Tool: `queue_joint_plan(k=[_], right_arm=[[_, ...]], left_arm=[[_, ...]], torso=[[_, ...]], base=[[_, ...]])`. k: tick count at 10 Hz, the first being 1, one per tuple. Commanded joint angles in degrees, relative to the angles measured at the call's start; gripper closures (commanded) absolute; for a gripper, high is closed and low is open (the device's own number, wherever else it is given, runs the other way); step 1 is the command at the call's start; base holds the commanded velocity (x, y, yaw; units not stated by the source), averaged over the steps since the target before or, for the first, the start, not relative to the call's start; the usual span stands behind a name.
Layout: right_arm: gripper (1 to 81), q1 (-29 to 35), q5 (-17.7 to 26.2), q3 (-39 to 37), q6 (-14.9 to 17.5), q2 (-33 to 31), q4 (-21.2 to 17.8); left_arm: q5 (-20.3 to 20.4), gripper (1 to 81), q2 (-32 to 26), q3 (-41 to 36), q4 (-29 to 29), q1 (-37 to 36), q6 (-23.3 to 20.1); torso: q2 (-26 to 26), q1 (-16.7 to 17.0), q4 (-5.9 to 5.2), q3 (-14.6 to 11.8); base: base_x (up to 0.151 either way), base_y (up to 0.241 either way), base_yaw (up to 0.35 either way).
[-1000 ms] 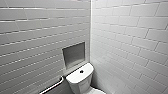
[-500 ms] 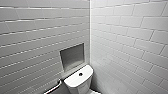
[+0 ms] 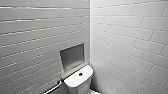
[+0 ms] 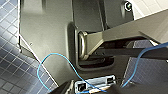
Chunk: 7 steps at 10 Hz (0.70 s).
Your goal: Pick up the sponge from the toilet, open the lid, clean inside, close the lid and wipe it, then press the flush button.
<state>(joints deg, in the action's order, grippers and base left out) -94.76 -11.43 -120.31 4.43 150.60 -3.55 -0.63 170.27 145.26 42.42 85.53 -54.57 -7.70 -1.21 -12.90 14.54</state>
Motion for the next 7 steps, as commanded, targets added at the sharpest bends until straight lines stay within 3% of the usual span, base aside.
queue_joint_plan(k=[1,4,7], right_arm=[[81.1,-0.4,1.4,8.8,-0.2,-6.6,0.5],[81.1,-0.3,1.3,14.0,-0.3,-10.3,0.5],[81.1,-0.6,-0.6,16.9,-0.6,-13.3,0.2]], left_arm=[[-5.2,1.0,-9.9,-12.8,1.2,-2.4,0.0],[-4.8,1.0,-26.5,-34.9,4.2,-7.6,0.0],[-6.7,1.0,-37.6,-48.4,7.0,-16.7,0.4]], torso=[[0.0,0.0,0.00,0.0],[0.0,0.0,0.00,0.0],[0.0,0.0,0.00,0.0]], base=[[0.000,0.000,0.000],[0.000,0.000,0.000],[0.000,0.000,0.000]])
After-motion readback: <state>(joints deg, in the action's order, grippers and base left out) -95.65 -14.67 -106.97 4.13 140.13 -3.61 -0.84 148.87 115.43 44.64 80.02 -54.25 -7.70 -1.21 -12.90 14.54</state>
